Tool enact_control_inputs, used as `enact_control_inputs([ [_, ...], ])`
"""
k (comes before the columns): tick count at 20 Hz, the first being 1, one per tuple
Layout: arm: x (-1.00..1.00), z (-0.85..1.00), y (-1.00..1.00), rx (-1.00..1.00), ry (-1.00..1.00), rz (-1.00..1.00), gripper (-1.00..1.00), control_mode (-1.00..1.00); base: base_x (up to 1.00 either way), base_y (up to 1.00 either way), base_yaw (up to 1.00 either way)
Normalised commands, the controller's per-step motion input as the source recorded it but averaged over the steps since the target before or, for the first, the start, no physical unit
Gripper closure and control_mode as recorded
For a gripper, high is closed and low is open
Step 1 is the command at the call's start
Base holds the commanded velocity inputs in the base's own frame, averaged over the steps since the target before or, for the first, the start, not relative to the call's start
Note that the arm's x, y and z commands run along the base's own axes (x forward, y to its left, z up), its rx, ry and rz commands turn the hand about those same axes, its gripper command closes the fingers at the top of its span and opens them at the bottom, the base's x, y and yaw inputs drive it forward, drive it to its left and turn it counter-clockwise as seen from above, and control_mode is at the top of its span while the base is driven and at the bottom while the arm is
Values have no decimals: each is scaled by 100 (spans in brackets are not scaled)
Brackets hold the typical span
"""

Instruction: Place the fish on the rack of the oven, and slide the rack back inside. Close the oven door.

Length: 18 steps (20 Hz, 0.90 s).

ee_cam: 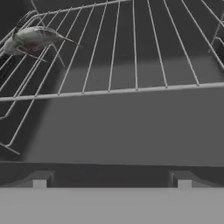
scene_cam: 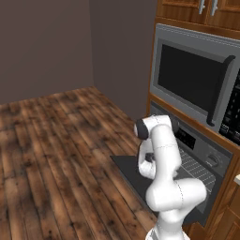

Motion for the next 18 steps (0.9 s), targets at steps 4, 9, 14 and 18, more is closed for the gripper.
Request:
enact_control_inputs([
  [4, -64, 93, 100, -14, 0, 0, -100, -100, 0, 0, 0],
  [9, -36, 100, 100, -3, 0, 0, -100, -100, 0, 0, 0],
  [14, -38, 95, 100, -3, -9, 0, -100, -100, 0, 0, 0],
  [18, -52, 59, 100, -4, -23, -4, -100, -100, 0, 0, 0],
])
